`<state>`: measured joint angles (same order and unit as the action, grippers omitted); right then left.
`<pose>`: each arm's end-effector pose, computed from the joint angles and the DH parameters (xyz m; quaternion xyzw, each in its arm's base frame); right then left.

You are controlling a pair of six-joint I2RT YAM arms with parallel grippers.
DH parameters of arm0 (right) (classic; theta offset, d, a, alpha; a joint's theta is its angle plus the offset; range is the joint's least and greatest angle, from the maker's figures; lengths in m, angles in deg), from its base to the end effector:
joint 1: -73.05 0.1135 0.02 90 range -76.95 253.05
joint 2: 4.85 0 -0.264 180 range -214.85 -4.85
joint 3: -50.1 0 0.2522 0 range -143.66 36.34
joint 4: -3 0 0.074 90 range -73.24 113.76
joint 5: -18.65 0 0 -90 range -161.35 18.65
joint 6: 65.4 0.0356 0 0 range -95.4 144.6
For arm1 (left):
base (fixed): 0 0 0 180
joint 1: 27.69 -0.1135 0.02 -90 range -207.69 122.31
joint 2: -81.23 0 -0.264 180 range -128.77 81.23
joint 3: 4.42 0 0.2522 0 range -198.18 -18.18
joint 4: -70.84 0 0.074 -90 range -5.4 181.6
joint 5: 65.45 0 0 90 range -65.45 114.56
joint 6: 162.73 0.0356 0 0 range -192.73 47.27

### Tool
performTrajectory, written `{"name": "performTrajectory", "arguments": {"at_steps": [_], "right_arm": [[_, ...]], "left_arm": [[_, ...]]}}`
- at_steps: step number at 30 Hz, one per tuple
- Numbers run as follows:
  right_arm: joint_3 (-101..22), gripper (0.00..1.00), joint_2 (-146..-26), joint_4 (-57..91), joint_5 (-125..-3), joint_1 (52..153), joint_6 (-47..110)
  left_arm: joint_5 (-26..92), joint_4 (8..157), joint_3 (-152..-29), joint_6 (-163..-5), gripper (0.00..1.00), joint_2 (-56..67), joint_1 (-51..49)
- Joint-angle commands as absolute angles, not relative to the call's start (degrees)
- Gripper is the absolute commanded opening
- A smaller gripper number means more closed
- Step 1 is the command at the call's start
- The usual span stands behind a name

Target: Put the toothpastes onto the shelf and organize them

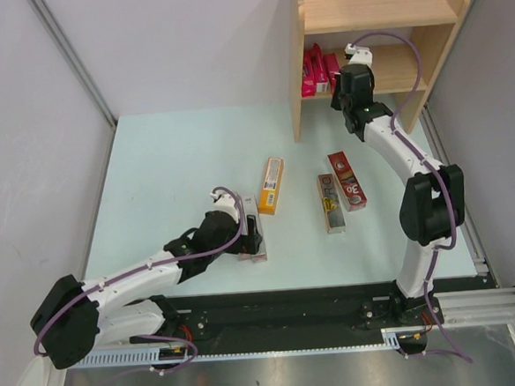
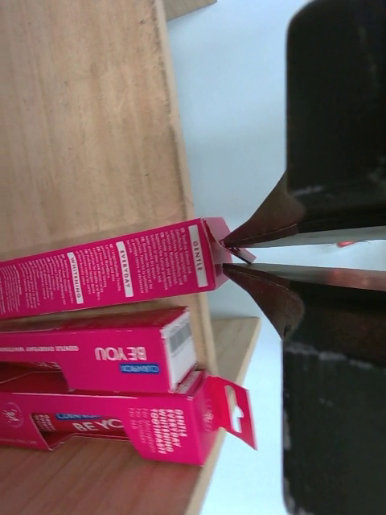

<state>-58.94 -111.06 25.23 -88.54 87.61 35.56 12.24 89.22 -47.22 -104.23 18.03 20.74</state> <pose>0.4357 0.1023 0.3436 0.0610 0.8093 0.0072 0.5842 0.1531 -0.1612 0.1931 0.0861 0.8936 -0.2019 0.3915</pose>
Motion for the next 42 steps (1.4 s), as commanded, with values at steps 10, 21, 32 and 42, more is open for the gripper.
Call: {"name": "performTrajectory", "arguments": {"at_steps": [10, 21, 32, 42], "right_arm": [[-61.0, 0.24, -112.3, 23.4, -86.4, 87.8, 35.6], [-50.8, 0.68, -100.0, 22.6, -84.9, 89.9, 37.9], [-38.2, 0.82, -86.2, 27.4, -88.2, 96.2, 39.3], [-22.0, 0.82, -75.1, 34.3, -90.1, 102.4, 43.5]], "left_arm": [[10.1, 90.5, -48.2, -104.5, 1.00, 18.7, 21.3], [8.3, 93.2, -50.3, -103.6, 1.00, 22.0, 21.3], [9.0, 93.9, -53.7, -103.0, 1.00, 22.1, 21.3], [9.1, 94.5, -55.0, -102.9, 1.00, 21.3, 21.3]]}}
